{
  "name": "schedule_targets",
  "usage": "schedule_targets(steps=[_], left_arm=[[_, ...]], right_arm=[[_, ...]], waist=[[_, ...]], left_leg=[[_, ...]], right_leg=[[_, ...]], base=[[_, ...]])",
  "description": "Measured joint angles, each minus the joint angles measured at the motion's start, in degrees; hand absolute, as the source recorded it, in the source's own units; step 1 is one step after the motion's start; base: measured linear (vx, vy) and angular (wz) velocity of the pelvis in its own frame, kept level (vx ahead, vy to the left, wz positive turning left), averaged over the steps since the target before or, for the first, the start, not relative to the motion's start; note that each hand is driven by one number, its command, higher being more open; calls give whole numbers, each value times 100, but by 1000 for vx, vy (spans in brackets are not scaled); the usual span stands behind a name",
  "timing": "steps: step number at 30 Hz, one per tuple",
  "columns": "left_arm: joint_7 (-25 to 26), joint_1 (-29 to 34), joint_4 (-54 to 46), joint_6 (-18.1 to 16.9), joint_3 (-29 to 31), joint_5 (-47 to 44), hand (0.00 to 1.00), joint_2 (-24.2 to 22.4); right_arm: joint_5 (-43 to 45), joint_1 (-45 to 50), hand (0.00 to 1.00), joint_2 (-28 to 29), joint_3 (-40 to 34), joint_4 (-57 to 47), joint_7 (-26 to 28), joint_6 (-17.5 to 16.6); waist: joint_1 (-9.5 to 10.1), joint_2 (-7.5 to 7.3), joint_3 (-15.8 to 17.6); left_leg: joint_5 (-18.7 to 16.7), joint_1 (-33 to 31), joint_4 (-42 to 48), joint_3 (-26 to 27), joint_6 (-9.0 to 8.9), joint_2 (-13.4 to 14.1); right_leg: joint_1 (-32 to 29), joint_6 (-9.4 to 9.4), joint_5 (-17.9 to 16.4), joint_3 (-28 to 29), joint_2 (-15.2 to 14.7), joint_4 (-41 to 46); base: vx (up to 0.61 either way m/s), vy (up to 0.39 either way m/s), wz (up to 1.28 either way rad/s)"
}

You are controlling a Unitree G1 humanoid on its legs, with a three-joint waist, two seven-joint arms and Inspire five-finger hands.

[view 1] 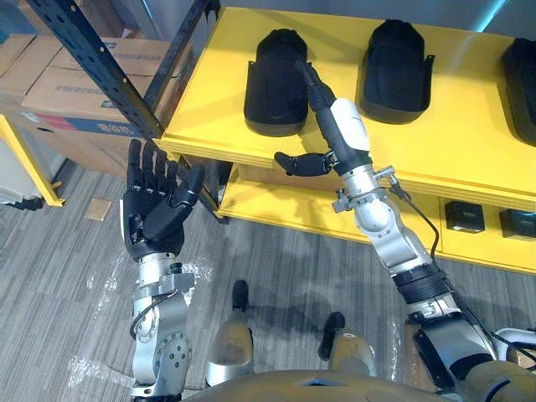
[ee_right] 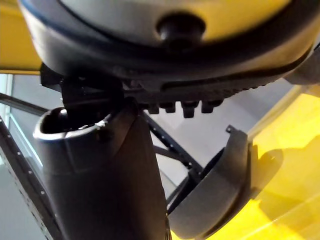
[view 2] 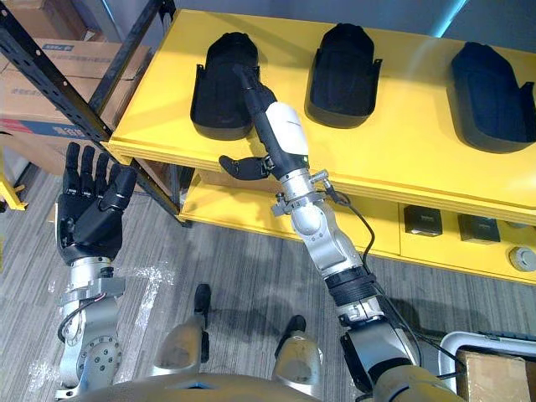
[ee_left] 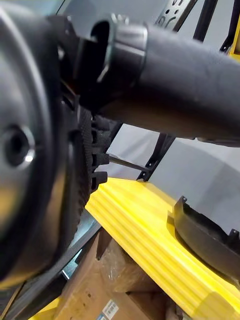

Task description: Walk over and take three plastic housings, then place them on the shelf

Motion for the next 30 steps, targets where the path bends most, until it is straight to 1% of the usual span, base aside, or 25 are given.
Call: schedule_targets(steps=[1,6,8,9,14,17,21,23,27,30], left_arm=[[4,6,0,-1,-6,0,100,-1],[33,48,0,-85,-203,1,100,-25],[52,48,0,-85,-208,1,100,-44],[83,60,0,-93,-206,1,100,-112],[123,60,0,-108,-223,0,100,-197],[143,55,0,-109,-278,0,100,-211],[217,68,0,-109,-274,1,100,-212],[243,67,0,-109,-267,8,100,-211],[265,68,0,-109,-271,13,100,-212],[287,43,1,-116,-387,13,100,-153]], right_arm=[[-130,-140,100,0,-2,135,-122,27],[-142,-702,100,1,-38,906,-669,363],[-138,-777,100,0,-40,999,-756,380],[-125,-852,100,-2,-44,1062,-826,396],[-121,-1160,100,-8,-44,1304,-876,418],[-119,-1478,100,-133,-46,1496,-885,462],[-119,-1686,100,-232,-51,1870,-887,473],[-119,-1868,100,-233,-30,2239,-888,473],[-111,-2055,100,-287,-25,2650,-941,458],[-54,-2319,100,-457,25,2890,-946,370]], waist=[[-2,7,18],[27,65,55],[42,94,72],[67,133,95],[82,178,162],[122,242,285],[164,242,285],[212,247,289],[291,262,299],[304,289,403]], left_leg=[[10,-15,0,-10,11,-9],[52,-37,2,-67,61,-85],[56,-37,2,-69,67,-88],[72,-38,3,-69,88,-101],[98,-36,3,-78,123,-125],[113,-66,3,-110,148,-132],[125,-103,4,-191,164,-187],[128,-110,4,-203,162,-187],[132,-112,4,-215,157,-188],[131,-111,3,-234,181,-248]], right_leg=[[-30,-15,-8,-3,-16,47],[-69,-10,-113,-70,-128,246],[-69,-8,-115,-86,-132,250],[-69,4,-126,-94,-146,260],[-80,-11,-177,-131,-189,354],[-90,-12,-191,-178,-209,405],[-114,3,-292,-253,-298,556],[-116,-1,-303,-272,-300,570],[-113,-3,-308,-285,-304,576],[-173,49,-398,-257,-415,797]], base=[[-18,-16,9],[-8,-23,11],[0,-9,2],[0,0,0],[-1,-22,5],[-20,-26,8],[3,-26,15],[16,-37,4],[17,-33,2],[-4,-32,8]])
